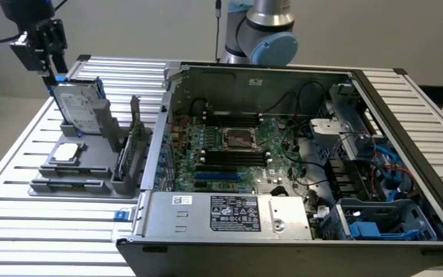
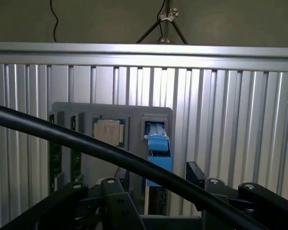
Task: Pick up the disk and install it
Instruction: 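Pick up the disk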
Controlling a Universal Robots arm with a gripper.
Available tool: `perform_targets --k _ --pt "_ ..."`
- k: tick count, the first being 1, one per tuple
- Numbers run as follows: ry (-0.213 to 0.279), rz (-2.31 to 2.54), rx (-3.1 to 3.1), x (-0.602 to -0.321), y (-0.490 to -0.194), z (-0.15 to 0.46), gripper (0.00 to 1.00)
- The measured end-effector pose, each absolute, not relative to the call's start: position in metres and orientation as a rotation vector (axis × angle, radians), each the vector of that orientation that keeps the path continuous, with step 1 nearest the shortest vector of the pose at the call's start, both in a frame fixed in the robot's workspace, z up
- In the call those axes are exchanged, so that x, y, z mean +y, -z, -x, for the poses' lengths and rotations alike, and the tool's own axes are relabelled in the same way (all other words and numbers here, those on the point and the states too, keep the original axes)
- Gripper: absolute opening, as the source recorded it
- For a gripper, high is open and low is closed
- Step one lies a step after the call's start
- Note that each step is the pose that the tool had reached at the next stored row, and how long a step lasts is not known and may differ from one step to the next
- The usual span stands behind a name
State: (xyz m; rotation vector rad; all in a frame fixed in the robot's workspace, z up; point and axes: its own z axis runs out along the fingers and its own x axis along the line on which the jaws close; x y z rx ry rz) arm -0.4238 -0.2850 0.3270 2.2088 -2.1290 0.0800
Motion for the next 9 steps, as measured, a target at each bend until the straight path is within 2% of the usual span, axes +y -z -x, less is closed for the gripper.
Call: perform_targets --k 9 --pt "-0.076 -2.230 -2.113 -0.286 -0.312 0.424 0.60"
